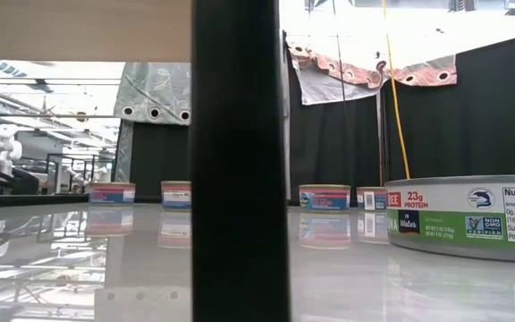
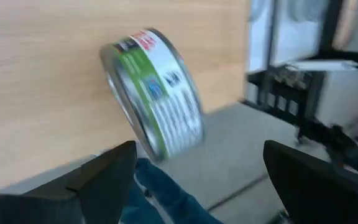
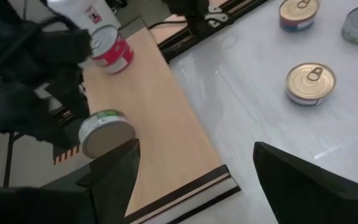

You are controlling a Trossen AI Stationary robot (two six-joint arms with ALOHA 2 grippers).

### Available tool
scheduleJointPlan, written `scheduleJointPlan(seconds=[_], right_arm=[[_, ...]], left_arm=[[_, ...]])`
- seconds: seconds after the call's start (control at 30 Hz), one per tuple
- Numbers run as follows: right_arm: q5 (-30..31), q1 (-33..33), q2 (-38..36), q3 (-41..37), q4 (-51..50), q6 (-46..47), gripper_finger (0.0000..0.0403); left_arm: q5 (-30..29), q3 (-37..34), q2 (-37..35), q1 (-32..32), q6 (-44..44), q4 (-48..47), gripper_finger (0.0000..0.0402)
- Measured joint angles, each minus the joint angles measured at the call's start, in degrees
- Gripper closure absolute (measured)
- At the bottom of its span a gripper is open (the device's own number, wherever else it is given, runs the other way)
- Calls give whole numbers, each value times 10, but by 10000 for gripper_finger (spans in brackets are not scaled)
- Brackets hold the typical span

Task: Stack canned seafood by type on shelf
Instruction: Put the green white tuna can on the shelf

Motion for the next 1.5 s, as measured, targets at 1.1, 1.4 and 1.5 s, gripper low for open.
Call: scheduleJointPlan(seconds=[1.1,1.4,1.5], right_arm=[[-26,-4,0,0,2,-29,99],[-27,-4,-1,0,3,-37,99],[-31,-4,-5,0,8,-37,99]], left_arm=[[22,-18,13,23,20,-66,252],[-17,-19,-28,21,112,-75,252],[-26,-18,-74,27,175,-104,252]])
